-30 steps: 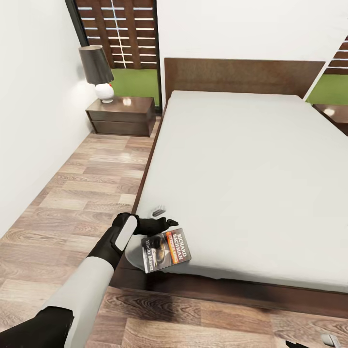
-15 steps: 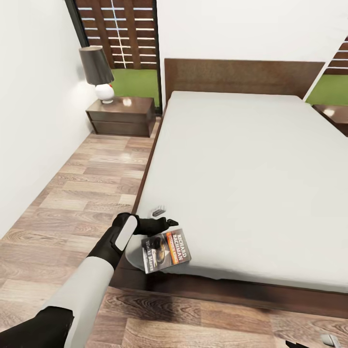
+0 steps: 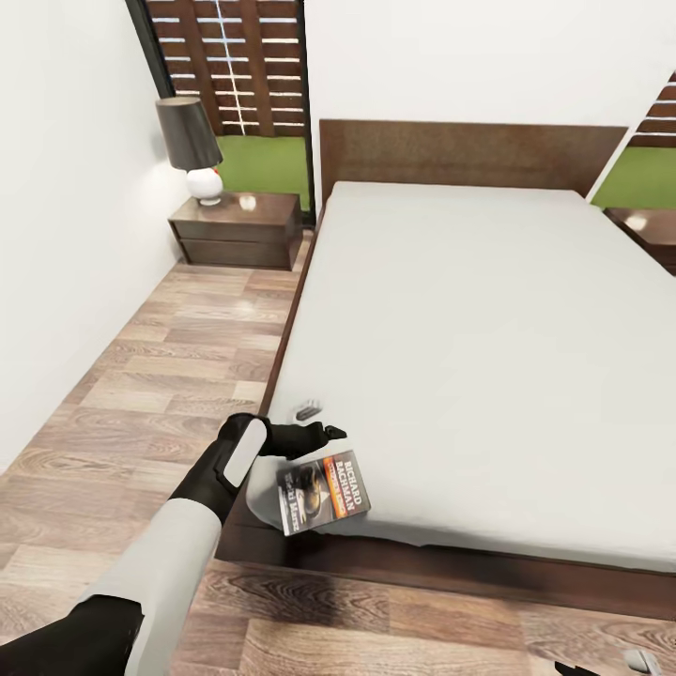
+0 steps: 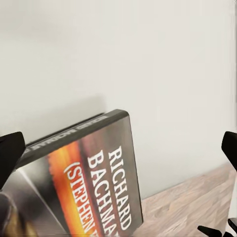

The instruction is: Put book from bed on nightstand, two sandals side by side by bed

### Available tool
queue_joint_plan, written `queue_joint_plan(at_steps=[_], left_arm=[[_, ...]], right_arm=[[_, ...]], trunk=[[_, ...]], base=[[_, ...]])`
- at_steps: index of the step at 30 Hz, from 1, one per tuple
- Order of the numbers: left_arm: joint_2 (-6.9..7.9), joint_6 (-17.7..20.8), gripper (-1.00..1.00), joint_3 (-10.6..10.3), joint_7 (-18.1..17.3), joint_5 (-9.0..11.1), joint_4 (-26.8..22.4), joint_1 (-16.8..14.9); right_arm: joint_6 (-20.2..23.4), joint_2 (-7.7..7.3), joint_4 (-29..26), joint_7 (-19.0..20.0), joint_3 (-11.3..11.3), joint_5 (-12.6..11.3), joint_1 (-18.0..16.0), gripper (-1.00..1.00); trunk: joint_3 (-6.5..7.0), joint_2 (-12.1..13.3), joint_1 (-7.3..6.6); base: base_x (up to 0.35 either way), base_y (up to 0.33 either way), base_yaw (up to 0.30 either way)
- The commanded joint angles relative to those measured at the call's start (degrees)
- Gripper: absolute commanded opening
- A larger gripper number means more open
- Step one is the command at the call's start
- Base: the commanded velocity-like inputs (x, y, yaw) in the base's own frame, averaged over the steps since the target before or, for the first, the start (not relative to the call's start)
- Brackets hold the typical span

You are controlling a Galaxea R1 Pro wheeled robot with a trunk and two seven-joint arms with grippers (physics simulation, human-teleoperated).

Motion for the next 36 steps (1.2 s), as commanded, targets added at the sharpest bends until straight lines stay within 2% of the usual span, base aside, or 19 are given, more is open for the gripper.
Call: queue_joint_plan(at_steps=[1, 36], left_arm=[[-0.01, 0.2, 1.00, 0.0, -0.4, -0.5, 0.0, 0.0], [0.01, 0.2, 1.00, 0.1, -0.4, -0.4, 0.0, 0.0]], right_arm=[[-0.1, -0.01, 0.0, 0.1, 0.5, -0.4, 0.0, 1.00], [-0.2, -0.01, 0.1, 0.0, 0.4, -0.5, 0.0, 1.00]], trunk=[[0.15, 0.4, -0.23], [6.43, 14.4, -7.92]], base=[[0.000, 0.000, 0.000], [0.000, 0.000, 0.000]])
